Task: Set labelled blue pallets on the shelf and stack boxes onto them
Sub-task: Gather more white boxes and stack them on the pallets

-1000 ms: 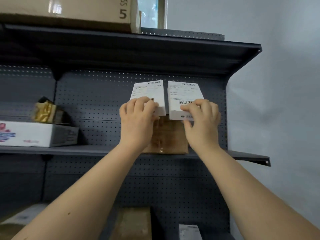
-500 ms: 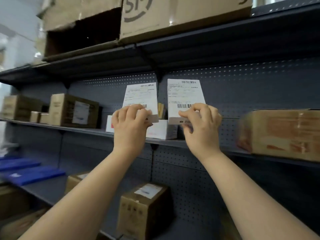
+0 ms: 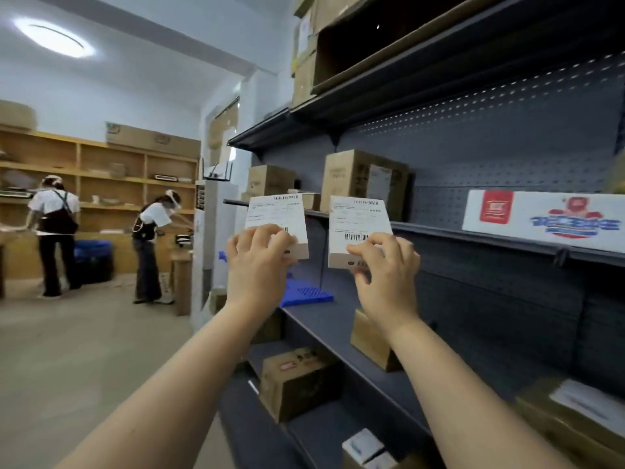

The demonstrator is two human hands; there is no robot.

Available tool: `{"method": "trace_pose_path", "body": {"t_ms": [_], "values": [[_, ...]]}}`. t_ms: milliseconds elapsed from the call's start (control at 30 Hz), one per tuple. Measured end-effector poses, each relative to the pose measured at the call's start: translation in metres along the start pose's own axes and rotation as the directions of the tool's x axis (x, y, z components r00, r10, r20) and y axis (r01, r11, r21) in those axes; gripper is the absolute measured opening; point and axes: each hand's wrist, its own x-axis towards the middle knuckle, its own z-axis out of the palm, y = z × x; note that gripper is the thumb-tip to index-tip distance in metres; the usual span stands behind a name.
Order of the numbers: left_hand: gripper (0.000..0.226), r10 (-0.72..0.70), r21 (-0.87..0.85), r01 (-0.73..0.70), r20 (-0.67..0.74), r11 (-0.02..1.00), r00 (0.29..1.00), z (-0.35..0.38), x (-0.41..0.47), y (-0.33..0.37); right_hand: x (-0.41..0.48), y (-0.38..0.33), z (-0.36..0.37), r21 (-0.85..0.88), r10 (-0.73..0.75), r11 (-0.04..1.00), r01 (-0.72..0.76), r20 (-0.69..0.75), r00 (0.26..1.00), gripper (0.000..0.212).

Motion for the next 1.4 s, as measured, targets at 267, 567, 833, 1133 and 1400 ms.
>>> {"method": "trace_pose_path", "body": {"t_ms": [267,567,833,1133,1400], "values": [[0.031,-0.215,0.141,0.191,0.181,0.971,0.960,0.043,-0.094,-0.131,-0.062,-0.055,0.159,0.185,0.084,0.973,-0.138,0.274,0.958,0.038],[0.031,-0.403,0.242,0.353,0.204,0.904,0.892,0.106,-0.141,-0.216,-0.098,-0.056,0.298,0.318,0.108,0.913,-0.255,0.414,0.904,0.039],[0.030,-0.529,0.318,0.455,0.208,0.832,0.822,0.210,-0.134,-0.281,-0.078,-0.007,0.433,0.395,0.138,0.844,-0.362,0.493,0.859,0.037],[0.031,-0.707,0.383,0.615,0.173,0.690,0.686,0.284,-0.177,-0.369,-0.090,-0.008,0.587,0.493,0.136,0.699,-0.518,0.619,0.773,0.042],[0.029,-0.782,0.423,0.666,0.213,0.614,0.586,0.329,-0.186,-0.514,-0.092,-0.063,0.741,0.487,0.065,0.687,-0.539,0.698,0.713,0.042]]}}
